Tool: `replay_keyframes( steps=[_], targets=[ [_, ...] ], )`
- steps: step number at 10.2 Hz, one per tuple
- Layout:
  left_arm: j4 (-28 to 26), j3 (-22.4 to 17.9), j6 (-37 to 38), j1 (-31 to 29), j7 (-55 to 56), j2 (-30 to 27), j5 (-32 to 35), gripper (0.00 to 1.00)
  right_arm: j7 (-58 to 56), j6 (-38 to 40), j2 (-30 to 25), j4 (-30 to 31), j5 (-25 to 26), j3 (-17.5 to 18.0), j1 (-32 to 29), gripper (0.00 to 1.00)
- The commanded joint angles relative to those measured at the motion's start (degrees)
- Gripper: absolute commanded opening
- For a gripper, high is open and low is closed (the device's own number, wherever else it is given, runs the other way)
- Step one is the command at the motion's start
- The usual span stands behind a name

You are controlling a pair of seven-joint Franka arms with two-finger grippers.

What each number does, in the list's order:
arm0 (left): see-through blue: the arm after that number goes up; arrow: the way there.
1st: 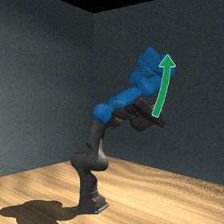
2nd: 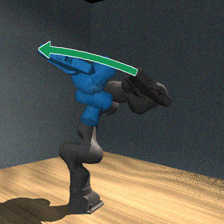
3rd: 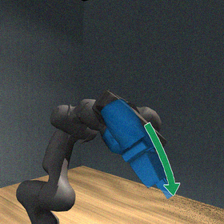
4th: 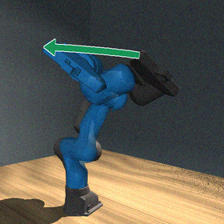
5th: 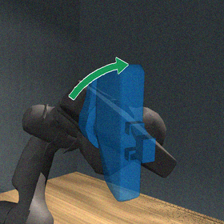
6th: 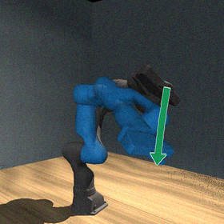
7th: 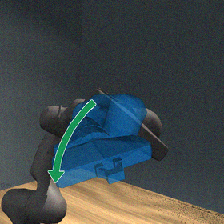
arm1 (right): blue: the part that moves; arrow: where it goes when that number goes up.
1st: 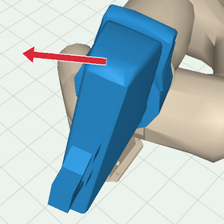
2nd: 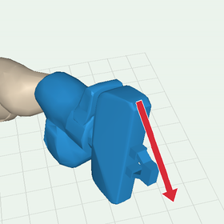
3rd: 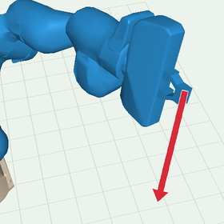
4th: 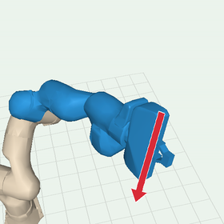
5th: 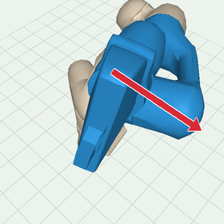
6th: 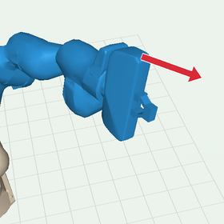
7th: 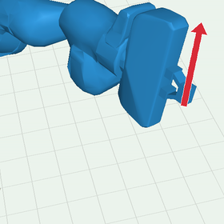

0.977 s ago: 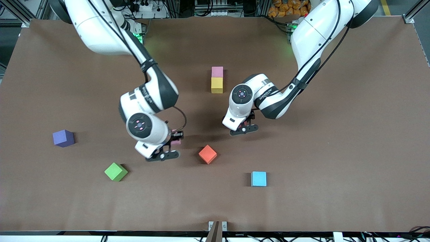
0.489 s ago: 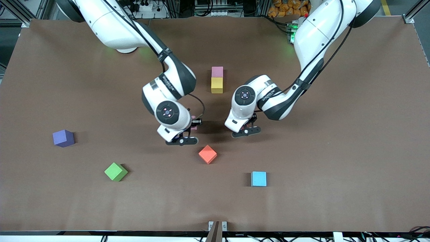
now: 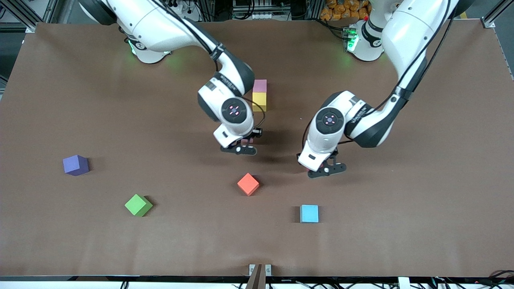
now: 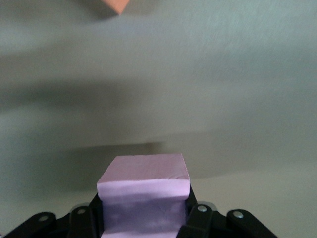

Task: Arrange blocks into number 1
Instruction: 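Place the second pink block against the yellow block with the right gripper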

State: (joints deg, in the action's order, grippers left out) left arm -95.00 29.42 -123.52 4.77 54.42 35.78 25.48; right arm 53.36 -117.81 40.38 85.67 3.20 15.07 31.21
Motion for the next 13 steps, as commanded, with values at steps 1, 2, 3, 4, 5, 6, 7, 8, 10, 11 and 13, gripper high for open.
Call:
replay_keyframes(
  steps=[1,2,3,4,5,6,7,8,10,11,13],
  targets=[
    [-2.11,0.46,0.74,-0.64,-1.33,-1.59,0.27,0.0,6.22,-6.26,-2.67,7.21,2.33,1.44,0.78,0.0],
    [-2.64,0.46,0.74,-0.64,-1.6,-1.86,0.27,0.0,8.23,-8.99,-3.37,10.1,3.38,1.8,1.65,0.0],
    [-2.73,0.55,0.74,-0.64,-1.34,-2.12,0.18,0.0,9.99,-10.93,-4.16,12.57,5.13,2.76,1.57,0.0],
    [-3.17,0.55,0.74,-0.64,-1.08,-2.82,-0.17,0.0,10.27,-11.04,-4.69,13.29,5.32,3.12,1.48,0.0],
    [-3.95,0.55,0.74,-0.64,-1.07,-3.61,-0.69,0.0,10.27,-11.04,-4.96,13.3,5.32,3.47,1.4,0.0],
    [-4.75,0.55,1.0,-0.9,-0.99,-4.14,-0.96,0.0,10.36,-11.21,-5.05,13.3,5.32,3.74,1.48,0.0],
    [-4.84,0.64,1.7,-0.99,-0.99,-4.4,-0.96,0.0,10.36,-11.22,-5.22,13.38,5.32,4.17,1.48,0.0],
    [-4.93,0.55,2.49,-0.99,-0.9,-4.41,-1.05,0.0,10.27,-11.39,-5.49,13.39,5.5,4.18,1.66,0.0],
    [-4.84,0.55,4.07,-0.99,-0.64,-4.49,-2.01,0.0,10.36,-11.74,-5.75,13.39,8.12,4.88,1.66,0.0],
    [-4.84,0.55,4.25,-0.99,-0.55,-4.76,-2.97,0.0,10.36,-11.83,-5.75,13.39,8.31,4.88,1.83,0.0],
    [-4.84,0.55,4.43,-0.99,1.37,-4.85,-3.07,0.0,10.71,-12.7,-5.58,13.99,9.62,4.97,2.71,0.0]
  ],
)
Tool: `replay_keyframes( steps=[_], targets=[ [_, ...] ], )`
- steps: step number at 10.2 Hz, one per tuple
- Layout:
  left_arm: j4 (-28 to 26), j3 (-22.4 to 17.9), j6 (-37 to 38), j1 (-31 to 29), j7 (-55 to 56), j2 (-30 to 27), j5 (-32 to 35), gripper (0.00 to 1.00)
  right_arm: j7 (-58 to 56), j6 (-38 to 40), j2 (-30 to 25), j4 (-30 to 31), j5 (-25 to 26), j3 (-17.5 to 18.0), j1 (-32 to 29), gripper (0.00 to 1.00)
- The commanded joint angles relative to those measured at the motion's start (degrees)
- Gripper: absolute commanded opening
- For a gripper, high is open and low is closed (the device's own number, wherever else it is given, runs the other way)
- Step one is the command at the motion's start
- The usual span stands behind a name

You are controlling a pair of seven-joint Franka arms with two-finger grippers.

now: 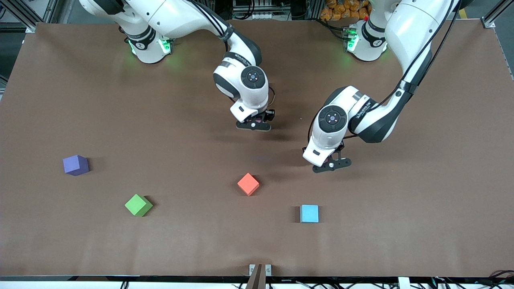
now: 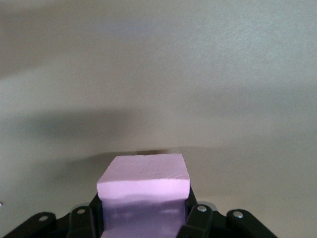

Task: Arrange blocks into number 1
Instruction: 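Place the second pink block against the yellow block with the right gripper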

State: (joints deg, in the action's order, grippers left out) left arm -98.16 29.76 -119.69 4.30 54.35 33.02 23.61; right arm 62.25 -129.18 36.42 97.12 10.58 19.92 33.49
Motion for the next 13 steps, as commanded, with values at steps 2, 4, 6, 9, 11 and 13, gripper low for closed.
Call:
replay_keyframes(
  steps=[2,4,6,9,11,13],
  targets=[
    [-1.77,0.21,0.69,-0.43,1.9,-2.08,-1.2,0.0,5.84,-4.4,-1.79,5.53,6.0,1.34,0.27,0.0],
    [-1.77,0.21,0.69,-0.43,1.99,-2.08,-1.2,0.0,7.8,-4.41,-1.79,5.98,7.96,1.79,0.26,0.0],
    [-1.86,0.21,0.86,-0.35,1.99,-2.08,-1.2,0.0,7.89,-4.67,-1.62,6.07,8.05,1.88,0.35,0.0],
    [-1.77,0.21,1.04,-0.35,1.99,-2.08,-1.2,0.0,8.85,-5.9,-1.0,6.16,8.48,1.97,0.61,0.0],
    [-1.59,0.3,2.09,-0.26,2.34,-2.17,-1.2,0.0,8.85,-6.17,-0.56,6.07,8.66,1.97,0.61,0.05],
    [-1.59,0.74,2.09,-0.35,2.43,-2.08,-1.28,0.0,8.94,-6.69,-0.04,6.07,8.66,1.97,0.53,0.68]
  ],
)
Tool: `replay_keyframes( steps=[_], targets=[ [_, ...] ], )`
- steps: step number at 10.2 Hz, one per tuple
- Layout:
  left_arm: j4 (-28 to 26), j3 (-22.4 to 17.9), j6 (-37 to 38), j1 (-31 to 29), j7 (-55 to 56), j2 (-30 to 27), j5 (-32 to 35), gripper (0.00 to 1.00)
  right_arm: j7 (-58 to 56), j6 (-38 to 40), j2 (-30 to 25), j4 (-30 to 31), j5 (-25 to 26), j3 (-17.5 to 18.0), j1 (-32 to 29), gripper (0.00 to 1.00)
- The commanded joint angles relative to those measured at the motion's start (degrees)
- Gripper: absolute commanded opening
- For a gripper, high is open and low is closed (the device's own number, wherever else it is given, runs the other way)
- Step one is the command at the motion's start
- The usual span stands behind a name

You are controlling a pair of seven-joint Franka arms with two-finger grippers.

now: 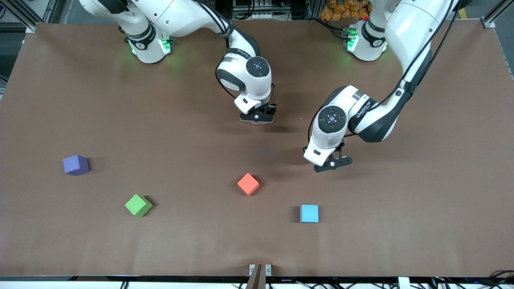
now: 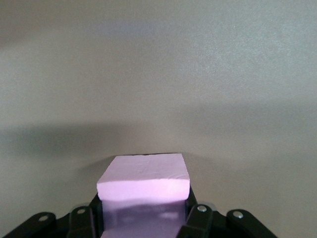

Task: Arrange blocks into number 1
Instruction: 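Place the second pink block against the yellow block with the right gripper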

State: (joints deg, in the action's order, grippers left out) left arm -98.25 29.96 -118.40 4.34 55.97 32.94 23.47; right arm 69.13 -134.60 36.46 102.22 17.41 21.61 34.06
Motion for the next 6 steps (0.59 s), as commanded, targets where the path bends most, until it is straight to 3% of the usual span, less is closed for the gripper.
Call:
replay_keyframes(
  steps=[1,6],
  targets=[
    [-1.5,0.54,0.89,-0.39,0.81,-2.01,-1.06,0.0,2.06,-1.19,-0.07,0.87,1.75,0.28,-0.31,1.0],
    [-1.59,0.97,0.89,-0.3,0.81,-2.01,-1.15,0.0,0.4,-0.31,-6.21,0.7,1.05,0.45,-4.96,1.0]
  ],
)
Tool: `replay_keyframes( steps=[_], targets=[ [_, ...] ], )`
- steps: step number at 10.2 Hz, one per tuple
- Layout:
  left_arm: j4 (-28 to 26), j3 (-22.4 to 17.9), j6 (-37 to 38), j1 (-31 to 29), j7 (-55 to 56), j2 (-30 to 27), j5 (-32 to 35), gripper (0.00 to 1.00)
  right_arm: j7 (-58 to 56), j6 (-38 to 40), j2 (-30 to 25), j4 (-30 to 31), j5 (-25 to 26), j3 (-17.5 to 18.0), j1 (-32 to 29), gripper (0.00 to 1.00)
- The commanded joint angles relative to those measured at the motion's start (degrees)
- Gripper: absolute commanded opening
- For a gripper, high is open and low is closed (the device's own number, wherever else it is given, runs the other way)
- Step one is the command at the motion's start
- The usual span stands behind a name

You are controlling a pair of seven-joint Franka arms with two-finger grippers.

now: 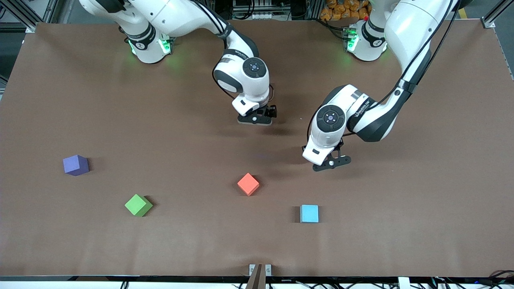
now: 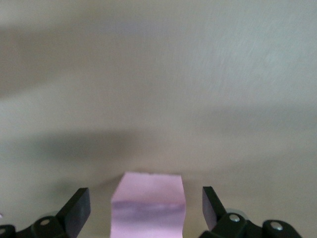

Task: Arrange blocks into number 1
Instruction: 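Place the second pink block against the yellow block with the right gripper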

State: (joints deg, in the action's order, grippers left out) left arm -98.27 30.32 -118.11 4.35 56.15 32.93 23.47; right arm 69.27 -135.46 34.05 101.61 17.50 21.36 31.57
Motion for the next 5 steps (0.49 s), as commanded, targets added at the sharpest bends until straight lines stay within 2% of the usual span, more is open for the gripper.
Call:
replay_keyframes(
  steps=[1,3,5],
  targets=[
    [-1.75,1.31,0.6,-0.31,0.8,-1.91,-1.14,0.0,-1.67,0.55,-5.03,1.31,0.79,0.61,-3.7,1.0],
    [-3.15,5.51,0.6,-0.4,5.26,-1.99,-1.14,0.0,-7.81,2.73,-8.54,1.31,0.61,0.61,-8.25,1.0],
    [-6.22,11.31,0.69,-0.4,11.76,-2.08,-1.14,0.0,-19.99,7.3,-13.28,1.31,-4.37,0.35,-14.84,1.0]
  ],
)
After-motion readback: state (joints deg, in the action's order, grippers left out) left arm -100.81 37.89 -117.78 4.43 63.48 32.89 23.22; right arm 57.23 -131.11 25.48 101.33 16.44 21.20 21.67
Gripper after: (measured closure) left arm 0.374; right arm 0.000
